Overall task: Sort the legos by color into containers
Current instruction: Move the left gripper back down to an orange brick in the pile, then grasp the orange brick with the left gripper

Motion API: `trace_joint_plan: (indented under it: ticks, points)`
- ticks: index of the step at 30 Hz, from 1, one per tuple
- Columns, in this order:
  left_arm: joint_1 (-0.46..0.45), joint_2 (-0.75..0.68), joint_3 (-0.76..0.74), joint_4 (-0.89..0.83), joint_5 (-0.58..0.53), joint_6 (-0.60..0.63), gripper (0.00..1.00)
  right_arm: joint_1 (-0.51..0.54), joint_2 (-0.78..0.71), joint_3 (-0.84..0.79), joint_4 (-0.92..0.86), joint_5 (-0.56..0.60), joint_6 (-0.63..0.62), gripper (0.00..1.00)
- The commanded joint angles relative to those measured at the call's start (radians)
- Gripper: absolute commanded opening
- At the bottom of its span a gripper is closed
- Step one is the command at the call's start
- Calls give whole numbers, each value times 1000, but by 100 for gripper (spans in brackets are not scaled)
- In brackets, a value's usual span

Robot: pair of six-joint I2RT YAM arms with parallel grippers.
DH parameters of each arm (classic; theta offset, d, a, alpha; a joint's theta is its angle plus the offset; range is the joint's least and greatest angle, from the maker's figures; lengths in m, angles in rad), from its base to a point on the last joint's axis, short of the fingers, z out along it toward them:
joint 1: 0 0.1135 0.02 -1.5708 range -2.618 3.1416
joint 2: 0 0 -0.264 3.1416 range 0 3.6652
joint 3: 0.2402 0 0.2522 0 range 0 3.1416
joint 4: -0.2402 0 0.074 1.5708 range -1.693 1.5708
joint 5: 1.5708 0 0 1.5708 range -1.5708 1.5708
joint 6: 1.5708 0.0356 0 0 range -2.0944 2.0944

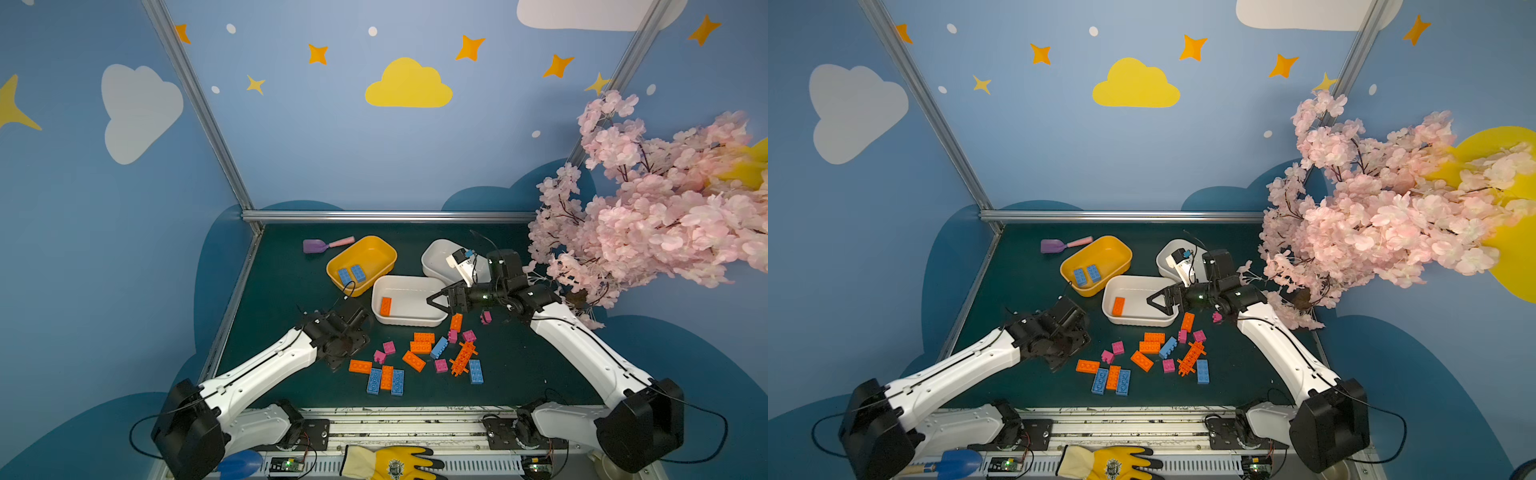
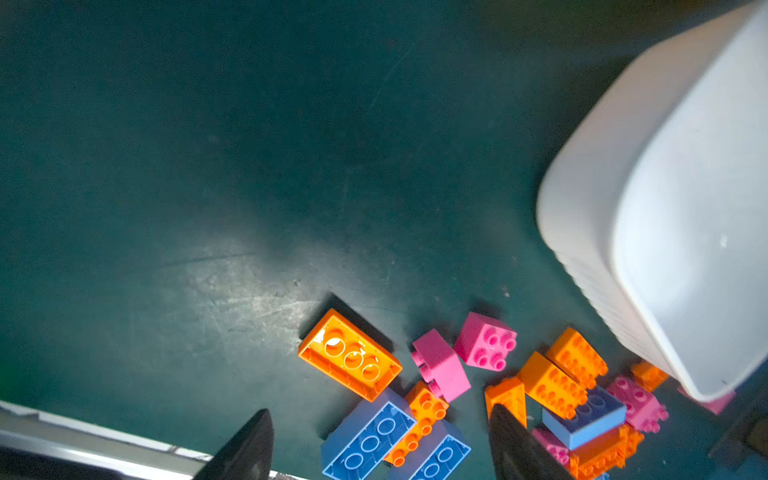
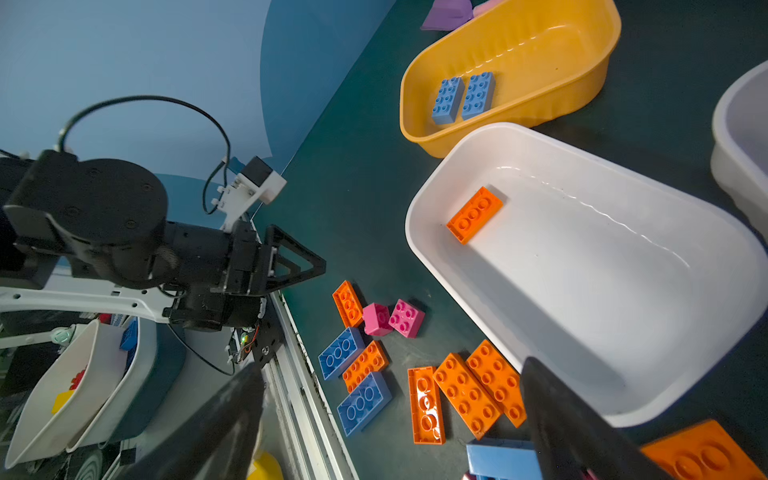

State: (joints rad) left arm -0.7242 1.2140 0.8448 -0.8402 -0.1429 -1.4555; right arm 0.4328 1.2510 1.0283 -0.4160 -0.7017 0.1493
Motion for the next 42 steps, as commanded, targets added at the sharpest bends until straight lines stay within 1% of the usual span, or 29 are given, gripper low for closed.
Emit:
trace_joint_plan:
  ticks: [1,6,9,12,15,19,22,25,29,30,32,36,38,40,42]
  points:
    - [-28,82,19,-28,0,-206,80,6,-9,-7,-22,-21,-18,94]
    - [-82,151,23,-26,-26,-337,80,7,-15,-10,-39,-15,-33,94]
    - [-97,188,8,-2,-23,-389,79,7,-17,-18,-42,-13,-36,94]
    - [-97,226,-6,54,-16,-408,78,5,-20,-25,-40,-15,-32,94]
    - [-97,277,1,73,-9,-412,77,7,-19,-28,-41,-15,-32,94]
    - [-95,347,20,46,-4,-429,71,6,-26,-34,-41,-13,-34,94]
    - [-98,379,9,105,10,-425,68,4,-29,-38,-44,-13,-36,94]
    - [-96,408,23,100,17,-419,58,2,-33,-37,-50,-11,-37,94]
    - [-102,404,19,85,21,-419,37,-3,-41,-36,-58,-6,-41,94]
    - [-102,395,21,76,17,-413,32,-4,-41,-36,-57,-7,-42,94]
    - [-103,370,39,58,-6,-386,25,-8,-41,-36,-53,-6,-39,95]
    - [-91,316,105,-19,-70,-281,21,-19,-43,-34,-39,-11,-26,94]
    - [-73,282,130,-39,-88,-195,20,-27,-44,-36,-34,-9,-25,95]
    - [-61,232,135,-11,-114,-109,19,-42,-46,-36,-37,3,-27,95]
    - [-48,187,141,47,-123,13,18,-61,-54,-38,-28,27,-7,94]
